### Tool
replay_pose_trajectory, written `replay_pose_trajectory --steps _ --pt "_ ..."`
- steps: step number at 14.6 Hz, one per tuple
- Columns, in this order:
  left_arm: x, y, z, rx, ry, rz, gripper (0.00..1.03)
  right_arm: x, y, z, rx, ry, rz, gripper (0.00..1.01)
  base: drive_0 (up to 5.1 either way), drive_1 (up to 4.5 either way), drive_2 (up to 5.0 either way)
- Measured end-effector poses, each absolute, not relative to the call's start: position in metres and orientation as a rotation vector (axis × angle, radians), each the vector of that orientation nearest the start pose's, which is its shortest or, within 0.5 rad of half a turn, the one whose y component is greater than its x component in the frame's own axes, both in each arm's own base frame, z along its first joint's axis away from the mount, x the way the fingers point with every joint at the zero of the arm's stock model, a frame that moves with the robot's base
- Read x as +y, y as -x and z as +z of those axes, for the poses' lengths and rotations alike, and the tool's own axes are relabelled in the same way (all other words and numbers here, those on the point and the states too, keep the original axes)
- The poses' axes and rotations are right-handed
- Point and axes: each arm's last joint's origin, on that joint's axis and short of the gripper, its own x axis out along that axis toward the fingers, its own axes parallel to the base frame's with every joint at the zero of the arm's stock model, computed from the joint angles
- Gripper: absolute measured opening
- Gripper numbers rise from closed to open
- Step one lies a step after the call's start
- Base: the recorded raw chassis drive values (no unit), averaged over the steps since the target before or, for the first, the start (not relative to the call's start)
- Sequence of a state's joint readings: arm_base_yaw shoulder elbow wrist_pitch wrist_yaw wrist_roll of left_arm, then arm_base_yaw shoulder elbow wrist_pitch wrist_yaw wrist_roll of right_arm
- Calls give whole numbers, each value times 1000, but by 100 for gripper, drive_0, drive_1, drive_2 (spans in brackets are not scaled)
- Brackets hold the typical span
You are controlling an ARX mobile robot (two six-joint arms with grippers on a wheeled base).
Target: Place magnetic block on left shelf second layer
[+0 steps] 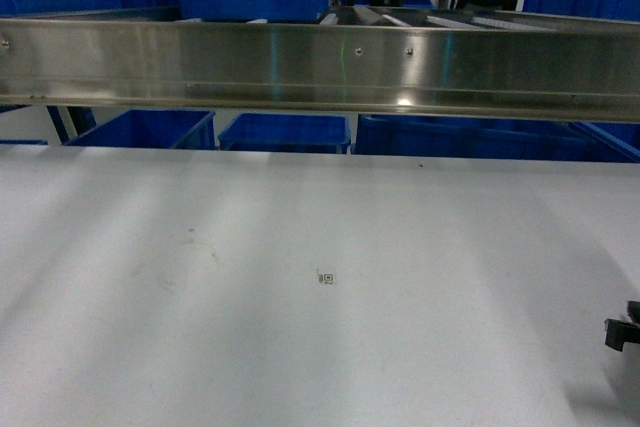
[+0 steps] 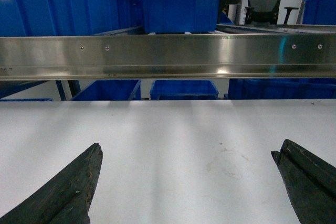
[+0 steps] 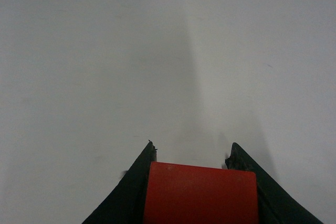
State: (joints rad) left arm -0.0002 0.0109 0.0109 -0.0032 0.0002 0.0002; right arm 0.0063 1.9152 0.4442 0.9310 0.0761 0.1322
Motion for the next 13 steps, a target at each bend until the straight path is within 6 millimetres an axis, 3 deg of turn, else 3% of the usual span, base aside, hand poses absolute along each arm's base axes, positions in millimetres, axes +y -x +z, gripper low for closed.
replay_pose_trajectory --steps 4,6,11,13 --pt "0 -98 166 3 0 0 98 6 -277 90 462 -115 -10 34 0 0 0" --pt "0 -98 166 3 0 0 98 15 -279 137 330 -98 88 34 0 0 0" --pt "0 -98 166 3 0 0 98 21 -241 199 215 -56 186 34 0 0 0" --pt "0 -98 166 3 0 0 98 18 -233 206 207 -57 184 34 0 0 0"
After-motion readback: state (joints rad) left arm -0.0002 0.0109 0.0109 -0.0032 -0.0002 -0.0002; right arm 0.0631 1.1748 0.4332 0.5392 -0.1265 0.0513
